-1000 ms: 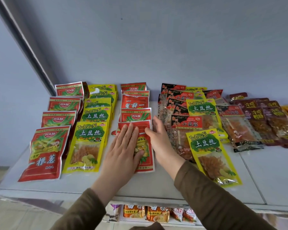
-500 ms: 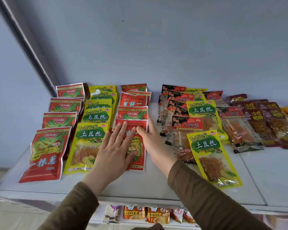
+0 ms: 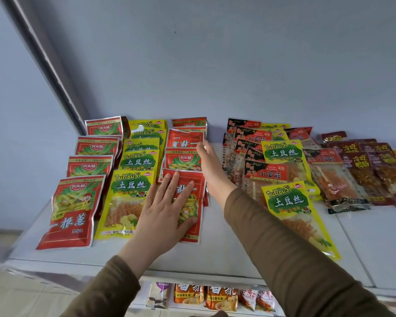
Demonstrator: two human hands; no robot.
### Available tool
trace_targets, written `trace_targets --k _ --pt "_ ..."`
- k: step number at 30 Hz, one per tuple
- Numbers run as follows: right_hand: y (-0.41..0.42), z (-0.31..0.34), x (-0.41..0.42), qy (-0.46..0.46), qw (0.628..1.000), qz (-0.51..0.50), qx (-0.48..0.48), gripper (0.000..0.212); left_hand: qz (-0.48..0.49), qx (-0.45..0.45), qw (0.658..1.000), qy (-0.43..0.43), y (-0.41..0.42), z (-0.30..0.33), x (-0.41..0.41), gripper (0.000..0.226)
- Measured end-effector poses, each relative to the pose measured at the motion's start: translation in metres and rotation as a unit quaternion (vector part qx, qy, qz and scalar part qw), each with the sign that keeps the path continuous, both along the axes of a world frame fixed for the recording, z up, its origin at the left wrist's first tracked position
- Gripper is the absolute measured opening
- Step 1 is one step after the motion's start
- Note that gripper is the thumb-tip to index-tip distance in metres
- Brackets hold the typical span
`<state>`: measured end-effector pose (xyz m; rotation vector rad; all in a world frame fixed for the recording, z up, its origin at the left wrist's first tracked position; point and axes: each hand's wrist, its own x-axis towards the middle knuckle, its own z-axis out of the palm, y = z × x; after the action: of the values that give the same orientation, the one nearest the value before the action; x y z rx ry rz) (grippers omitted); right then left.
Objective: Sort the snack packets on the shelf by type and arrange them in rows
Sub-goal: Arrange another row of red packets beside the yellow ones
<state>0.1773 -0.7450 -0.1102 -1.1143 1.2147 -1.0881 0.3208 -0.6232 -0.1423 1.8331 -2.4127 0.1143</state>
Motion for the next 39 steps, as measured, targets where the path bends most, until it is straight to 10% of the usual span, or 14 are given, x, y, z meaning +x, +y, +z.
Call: trace_targets --k 16,24,39 --pt "0.038 -0.017 -0.014 -0.028 0.999 -0.044 0.013 0.065 0.099 -0.012 0.974 0.203 -0.004 0.012 0.017 0.112" --pt "0.070 -0.019 -0.007 -0.033 0.999 -0.032 -0.004 0.024 0.119 0.037 0.980 0.154 -0.020 0.009 0.021 0.129" --pt "0.070 -0.017 -0.006 -0.021 0.999 -0.020 -0.036 0.017 0.124 -0.003 0.978 0.165 -0.018 0.013 0.021 0.114"
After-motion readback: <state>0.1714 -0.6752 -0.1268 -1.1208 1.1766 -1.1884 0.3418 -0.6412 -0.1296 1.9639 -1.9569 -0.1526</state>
